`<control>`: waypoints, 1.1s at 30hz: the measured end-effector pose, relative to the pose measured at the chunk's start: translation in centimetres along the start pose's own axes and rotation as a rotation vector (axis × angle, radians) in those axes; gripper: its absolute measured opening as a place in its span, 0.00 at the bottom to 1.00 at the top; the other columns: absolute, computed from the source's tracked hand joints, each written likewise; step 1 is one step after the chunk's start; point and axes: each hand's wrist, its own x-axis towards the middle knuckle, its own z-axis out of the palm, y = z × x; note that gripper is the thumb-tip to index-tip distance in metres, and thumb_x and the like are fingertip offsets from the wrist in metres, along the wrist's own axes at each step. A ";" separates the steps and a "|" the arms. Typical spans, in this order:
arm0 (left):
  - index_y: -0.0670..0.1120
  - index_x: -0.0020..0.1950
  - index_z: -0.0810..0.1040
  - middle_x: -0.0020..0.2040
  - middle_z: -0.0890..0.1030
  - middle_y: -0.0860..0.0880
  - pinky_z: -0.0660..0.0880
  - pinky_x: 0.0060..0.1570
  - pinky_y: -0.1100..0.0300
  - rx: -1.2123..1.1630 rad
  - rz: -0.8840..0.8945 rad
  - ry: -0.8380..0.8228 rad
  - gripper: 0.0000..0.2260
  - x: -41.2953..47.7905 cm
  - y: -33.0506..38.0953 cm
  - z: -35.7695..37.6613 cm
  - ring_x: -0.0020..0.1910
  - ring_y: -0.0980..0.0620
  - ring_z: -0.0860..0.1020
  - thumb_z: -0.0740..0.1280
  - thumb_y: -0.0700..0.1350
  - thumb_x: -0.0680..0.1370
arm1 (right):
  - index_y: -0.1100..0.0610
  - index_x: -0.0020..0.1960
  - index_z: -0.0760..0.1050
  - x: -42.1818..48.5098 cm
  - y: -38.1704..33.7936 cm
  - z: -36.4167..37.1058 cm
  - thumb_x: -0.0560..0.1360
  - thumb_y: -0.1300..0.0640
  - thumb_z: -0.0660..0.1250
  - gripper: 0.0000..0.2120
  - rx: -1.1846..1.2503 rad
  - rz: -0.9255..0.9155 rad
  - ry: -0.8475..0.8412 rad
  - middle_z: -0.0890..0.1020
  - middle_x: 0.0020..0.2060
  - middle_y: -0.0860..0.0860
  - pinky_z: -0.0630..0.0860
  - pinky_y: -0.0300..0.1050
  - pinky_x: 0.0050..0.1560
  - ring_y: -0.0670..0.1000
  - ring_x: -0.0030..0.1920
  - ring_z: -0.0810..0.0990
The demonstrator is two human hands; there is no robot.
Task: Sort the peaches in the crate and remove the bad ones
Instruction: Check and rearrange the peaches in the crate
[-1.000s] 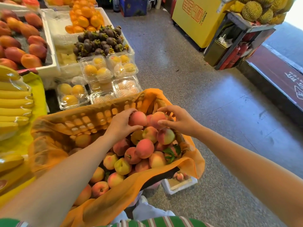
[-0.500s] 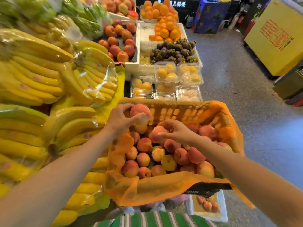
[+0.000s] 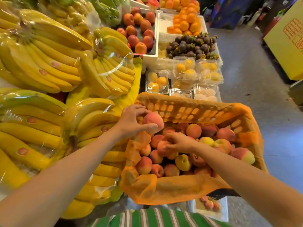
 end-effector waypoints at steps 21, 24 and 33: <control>0.52 0.74 0.66 0.79 0.52 0.51 0.50 0.74 0.46 0.249 0.219 0.010 0.32 2.3 -3.7 1.4 0.78 0.51 0.47 0.52 0.64 0.73 | 0.56 0.66 0.73 2.9 -0.6 -2.4 0.72 0.43 0.72 0.28 0.398 0.172 0.298 0.80 0.58 0.53 0.76 0.45 0.52 0.51 0.55 0.78; 0.49 0.75 0.63 0.79 0.48 0.51 0.54 0.74 0.42 0.231 0.247 -0.005 0.31 2.5 -4.8 1.6 0.78 0.51 0.46 0.54 0.62 0.75 | 0.57 0.68 0.71 4.8 -0.3 -1.4 0.71 0.41 0.72 0.32 0.182 0.166 0.306 0.79 0.58 0.55 0.75 0.48 0.51 0.55 0.55 0.78; 0.52 0.68 0.73 0.78 0.57 0.47 0.55 0.72 0.43 0.311 0.275 0.071 0.22 2.6 -4.3 1.5 0.77 0.47 0.53 0.59 0.57 0.75 | 0.54 0.76 0.59 4.4 0.9 -1.5 0.73 0.44 0.71 0.38 -0.030 0.080 0.143 0.74 0.67 0.55 0.72 0.45 0.58 0.57 0.64 0.74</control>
